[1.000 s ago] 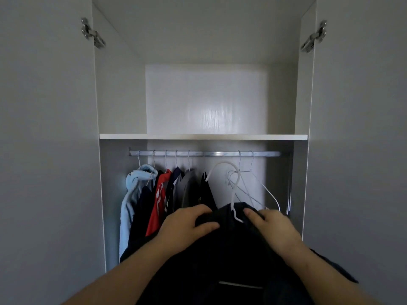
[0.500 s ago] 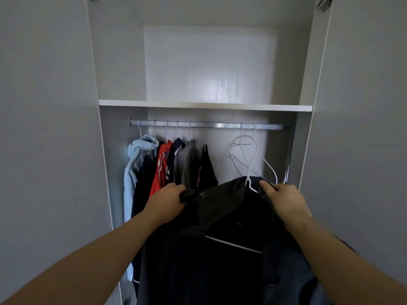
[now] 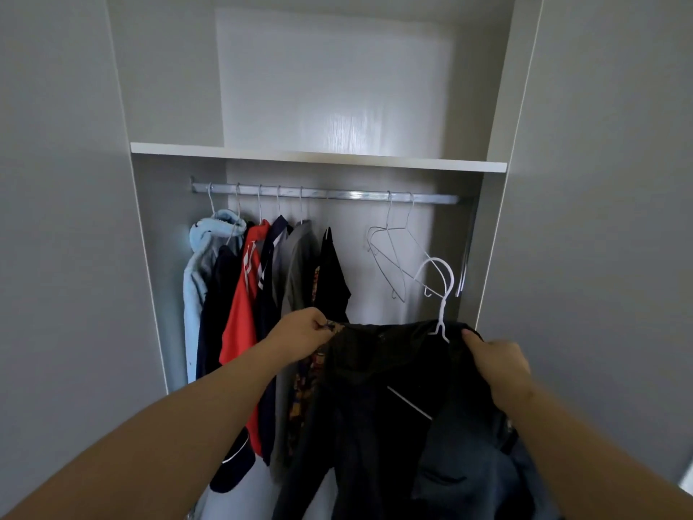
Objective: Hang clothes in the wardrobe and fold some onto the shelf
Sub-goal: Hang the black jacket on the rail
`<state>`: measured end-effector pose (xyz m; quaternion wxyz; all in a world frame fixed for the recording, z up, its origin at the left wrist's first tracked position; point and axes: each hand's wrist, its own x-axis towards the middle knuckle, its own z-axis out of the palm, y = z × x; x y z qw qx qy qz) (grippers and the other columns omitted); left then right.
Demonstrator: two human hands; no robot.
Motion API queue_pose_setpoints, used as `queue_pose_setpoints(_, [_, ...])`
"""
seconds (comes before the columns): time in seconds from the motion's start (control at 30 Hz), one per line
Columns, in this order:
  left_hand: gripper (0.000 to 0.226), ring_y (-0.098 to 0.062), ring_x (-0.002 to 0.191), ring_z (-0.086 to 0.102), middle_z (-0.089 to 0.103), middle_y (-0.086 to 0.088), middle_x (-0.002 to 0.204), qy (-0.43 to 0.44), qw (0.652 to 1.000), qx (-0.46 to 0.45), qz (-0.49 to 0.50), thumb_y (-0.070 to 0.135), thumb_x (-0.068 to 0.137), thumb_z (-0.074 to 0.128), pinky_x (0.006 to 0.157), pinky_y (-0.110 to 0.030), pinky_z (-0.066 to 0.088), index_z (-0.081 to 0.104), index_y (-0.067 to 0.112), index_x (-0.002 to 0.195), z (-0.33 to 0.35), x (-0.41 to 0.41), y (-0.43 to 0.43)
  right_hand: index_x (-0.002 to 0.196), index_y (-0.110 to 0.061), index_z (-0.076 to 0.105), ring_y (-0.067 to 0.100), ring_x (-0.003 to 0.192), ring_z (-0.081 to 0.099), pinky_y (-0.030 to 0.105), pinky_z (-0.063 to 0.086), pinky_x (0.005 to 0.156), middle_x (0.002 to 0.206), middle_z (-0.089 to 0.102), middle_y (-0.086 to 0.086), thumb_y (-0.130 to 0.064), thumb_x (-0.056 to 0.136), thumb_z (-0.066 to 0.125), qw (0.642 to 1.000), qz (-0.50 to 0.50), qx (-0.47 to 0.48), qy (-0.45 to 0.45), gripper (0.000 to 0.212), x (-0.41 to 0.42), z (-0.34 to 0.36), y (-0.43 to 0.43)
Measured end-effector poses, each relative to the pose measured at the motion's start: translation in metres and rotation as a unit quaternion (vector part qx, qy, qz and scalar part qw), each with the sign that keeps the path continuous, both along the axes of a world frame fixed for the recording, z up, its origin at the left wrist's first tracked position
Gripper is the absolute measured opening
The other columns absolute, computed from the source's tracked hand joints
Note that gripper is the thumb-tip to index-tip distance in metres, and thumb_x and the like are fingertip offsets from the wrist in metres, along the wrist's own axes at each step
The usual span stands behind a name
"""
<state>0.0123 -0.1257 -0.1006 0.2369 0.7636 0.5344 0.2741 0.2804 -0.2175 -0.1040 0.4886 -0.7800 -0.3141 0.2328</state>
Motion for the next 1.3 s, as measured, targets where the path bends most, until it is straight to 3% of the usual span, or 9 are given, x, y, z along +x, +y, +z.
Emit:
queue_pose_setpoints(0.33, [0.010, 0.001, 0.073, 0.049, 0.058, 0.005, 0.094, -0.108, 0.994, -0.014, 0.025, 0.019, 0.092, 0.052, 0.054, -0.010, 0.037, 0.060, 0.020, 0.096, 0.004, 0.015, 0.038, 0.124, 0.002, 0.051, 0.034, 0.100, 0.057, 0.040, 0.048, 0.090, 0.112, 0.058, 0.015, -0.035, 0.086, 0.062, 0.981, 0.035, 0.059, 0.182, 0.055, -0.032, 0.012, 0.041])
queue_pose_setpoints(0.43, [0.010, -0.001, 0.075, 0.051, 0.059, 0.004, 0.098, -0.111, 0.993, -0.001, 0.030, 0.019, 0.092, 0.051, 0.057, -0.012, 0.038, 0.060, 0.022, 0.095, 0.009, 0.014, 0.069, 0.121, 0.000, 0.053, 0.030, 0.090, 0.056, 0.038, 0.047, 0.082, 0.094, 0.059, 0.012, -0.033, 0.087, 0.061, 0.971, 0.047, 0.073, 0.223, 0.048, -0.039, 0.018, 0.071])
queue_pose_setpoints(0.53, [0.014, -0.009, 0.089, 0.056, 0.060, 0.005, 0.112, -0.085, 0.996, 0.012, 0.011, 0.017, 0.092, 0.048, 0.064, -0.015, 0.041, 0.061, 0.021, 0.097, 0.012, 0.018, 0.109, 0.126, -0.002, 0.050, 0.030, 0.090, 0.055, 0.038, 0.044, 0.078, 0.104, 0.059, 0.013, -0.031, 0.088, 0.060, 0.963, 0.039, 0.085, 0.254, 0.049, -0.039, 0.020, 0.108])
queue_pose_setpoints(0.77, [0.040, -0.025, 0.123, 0.039, 0.039, -0.006, 0.139, 0.147, 0.978, 0.133, -0.071, 0.008, 0.092, 0.042, 0.099, -0.037, 0.040, 0.048, 0.017, 0.131, 0.023, 0.051, 0.223, 0.129, -0.003, 0.051, 0.036, 0.106, 0.056, 0.045, 0.046, 0.093, 0.121, 0.058, 0.018, -0.032, 0.087, 0.061, 0.957, 0.020, 0.087, 0.276, 0.051, -0.033, 0.018, 0.198])
queue_pose_setpoints(1.0, [0.044, -0.030, 0.141, 0.010, 0.021, -0.004, 0.152, 0.391, 0.908, 0.126, -0.085, 0.038, 0.097, 0.035, 0.111, -0.045, 0.017, 0.044, 0.020, 0.135, 0.010, 0.070, 0.320, 0.108, -0.006, 0.062, 0.028, 0.079, 0.062, 0.031, 0.047, 0.062, 0.092, 0.065, 0.014, -0.032, 0.086, 0.064, 0.957, 0.015, 0.077, 0.280, 0.035, -0.037, 0.021, 0.279])
queue_pose_setpoints(1.07, [0.036, -0.028, 0.124, 0.042, 0.046, -0.007, 0.133, 0.355, 0.924, 0.117, -0.077, 0.039, 0.096, 0.038, 0.094, -0.036, 0.038, 0.062, 0.014, 0.106, 0.005, 0.067, 0.339, 0.105, -0.005, 0.063, 0.028, 0.077, 0.063, 0.031, 0.049, 0.060, 0.089, 0.066, 0.014, -0.030, 0.085, 0.065, 0.957, 0.001, 0.084, 0.276, 0.032, -0.037, 0.021, 0.300])
queue_pose_setpoints(1.13, [0.030, -0.023, 0.092, 0.059, 0.060, -0.005, 0.097, 0.268, 0.951, 0.138, -0.067, 0.035, 0.093, 0.043, 0.066, -0.028, 0.041, 0.056, 0.014, 0.076, 0.005, 0.063, 0.352, 0.108, -0.002, 0.062, 0.031, 0.081, 0.064, 0.035, 0.053, 0.069, 0.092, 0.067, 0.017, -0.027, 0.085, 0.065, 0.958, -0.006, 0.096, 0.272, 0.033, -0.040, 0.024, 0.323])
queue_pose_setpoints(1.2, [0.019, -0.021, 0.089, 0.060, 0.060, -0.002, 0.105, 0.205, 0.955, 0.203, -0.063, 0.029, 0.091, 0.046, 0.064, -0.027, 0.042, 0.059, 0.015, 0.094, 0.007, 0.056, 0.365, 0.112, -0.002, 0.060, 0.033, 0.086, 0.063, 0.039, 0.054, 0.078, 0.097, 0.065, 0.018, -0.027, 0.084, 0.065, 0.961, -0.012, 0.099, 0.259, 0.038, -0.045, 0.030, 0.345])
queue_pose_setpoints(1.3, [0.041, -0.022, 0.109, 0.052, 0.036, 0.002, 0.136, 0.112, 0.964, 0.232, -0.067, 0.021, 0.087, 0.054, 0.078, -0.031, 0.048, 0.047, 0.022, 0.127, 0.011, 0.050, 0.389, 0.112, -0.003, 0.056, 0.033, 0.086, 0.062, 0.037, 0.053, 0.071, 0.095, 0.063, 0.016, -0.028, 0.082, 0.065, 0.962, -0.017, 0.122, 0.245, 0.039, -0.053, 0.047, 0.376])
